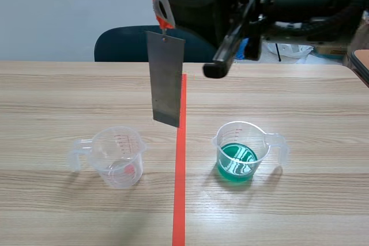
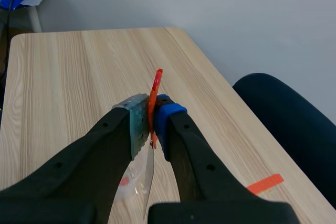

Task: Do the redox reaction experiment

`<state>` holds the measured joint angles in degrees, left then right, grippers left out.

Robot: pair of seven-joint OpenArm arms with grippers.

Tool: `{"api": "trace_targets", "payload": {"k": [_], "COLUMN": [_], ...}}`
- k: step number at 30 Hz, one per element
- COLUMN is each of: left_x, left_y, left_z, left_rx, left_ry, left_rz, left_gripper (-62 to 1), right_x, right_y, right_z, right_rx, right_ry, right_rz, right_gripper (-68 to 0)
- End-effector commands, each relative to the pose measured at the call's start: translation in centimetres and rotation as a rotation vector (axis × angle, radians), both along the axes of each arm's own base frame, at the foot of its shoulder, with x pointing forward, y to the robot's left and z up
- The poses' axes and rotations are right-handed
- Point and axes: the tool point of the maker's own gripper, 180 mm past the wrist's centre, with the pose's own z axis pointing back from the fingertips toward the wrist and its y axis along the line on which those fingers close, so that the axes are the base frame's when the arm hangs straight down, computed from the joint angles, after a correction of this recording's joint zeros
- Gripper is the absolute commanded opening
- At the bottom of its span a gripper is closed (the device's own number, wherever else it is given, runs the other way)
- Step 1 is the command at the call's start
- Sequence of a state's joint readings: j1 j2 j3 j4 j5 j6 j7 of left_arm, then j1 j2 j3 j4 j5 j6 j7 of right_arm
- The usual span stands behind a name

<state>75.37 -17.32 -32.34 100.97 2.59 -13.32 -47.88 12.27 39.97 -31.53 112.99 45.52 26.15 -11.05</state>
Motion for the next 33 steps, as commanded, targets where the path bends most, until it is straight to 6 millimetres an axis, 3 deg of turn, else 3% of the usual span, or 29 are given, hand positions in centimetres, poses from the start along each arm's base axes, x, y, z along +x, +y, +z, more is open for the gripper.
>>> {"api": "trace_targets", "payload": {"k": [1,17,26,33], "left_x": [0.2,0.2,0.2,0.2], "left_y": [-0.3,-0.3,-0.3,-0.3], "left_z": [0.5,0.5,0.5,0.5], "left_rx": [-0.017,-0.017,-0.017,-0.017], "left_ry": [-0.022,-0.021,-0.022,-0.021], "left_rz": [-0.002,-0.002,-0.002,-0.001], "left_gripper": [1.4,1.4,1.4,1.4], "right_x": [0.1,1.3,1.2,1.0], "right_y": [-0.8,-8.1,-10.2,-10.7], "right_z": [1.0,0.9,0.3,-0.3], "right_rx": [0.018,-0.027,-0.045,-0.051], "right_ry": [-0.032,-0.012,0.002,0.022], "right_rz": [-0.013,-0.170,-0.224,-0.237], "right_gripper": [-66.9,-66.9,-66.9,-66.9]}}
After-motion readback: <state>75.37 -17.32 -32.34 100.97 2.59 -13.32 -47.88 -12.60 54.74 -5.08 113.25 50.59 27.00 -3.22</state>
